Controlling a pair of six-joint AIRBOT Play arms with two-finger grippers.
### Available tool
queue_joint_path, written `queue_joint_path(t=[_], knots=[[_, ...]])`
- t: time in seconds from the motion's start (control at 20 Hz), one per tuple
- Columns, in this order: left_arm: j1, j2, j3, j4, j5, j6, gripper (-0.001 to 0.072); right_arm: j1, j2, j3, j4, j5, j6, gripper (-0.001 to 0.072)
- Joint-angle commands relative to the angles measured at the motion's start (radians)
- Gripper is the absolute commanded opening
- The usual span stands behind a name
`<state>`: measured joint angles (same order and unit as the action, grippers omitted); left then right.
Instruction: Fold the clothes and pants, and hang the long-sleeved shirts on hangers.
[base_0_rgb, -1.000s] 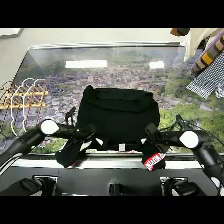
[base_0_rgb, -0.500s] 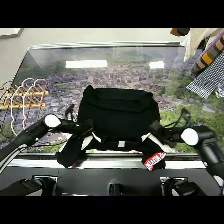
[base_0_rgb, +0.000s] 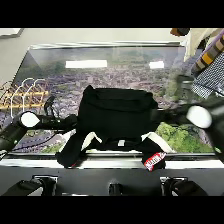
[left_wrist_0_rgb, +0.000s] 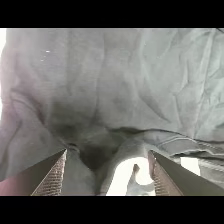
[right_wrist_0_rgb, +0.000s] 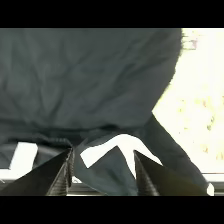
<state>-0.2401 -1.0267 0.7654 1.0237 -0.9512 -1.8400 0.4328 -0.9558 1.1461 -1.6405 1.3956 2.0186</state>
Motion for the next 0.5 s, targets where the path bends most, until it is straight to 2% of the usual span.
queue_joint_path(t=[0.0, 0.1, 0.45], knots=[[0.008, 0.012, 0.001, 0.025, -0.005, 0.001, 0.0575, 0.187, -0.204, 0.076, -0.097, 0.092, -0.084, 0.0457], [0.008, 0.012, 0.001, 0.026, -0.005, 0.001, 0.0575, 0.248, -0.278, 0.076, -0.127, 0.122, -0.113, 0.0509], [0.008, 0.011, 0.000, 0.028, 0.008, 0.001, 0.0576, 0.259, -0.328, 0.076, -0.121, 0.173, -0.214, 0.0509]])
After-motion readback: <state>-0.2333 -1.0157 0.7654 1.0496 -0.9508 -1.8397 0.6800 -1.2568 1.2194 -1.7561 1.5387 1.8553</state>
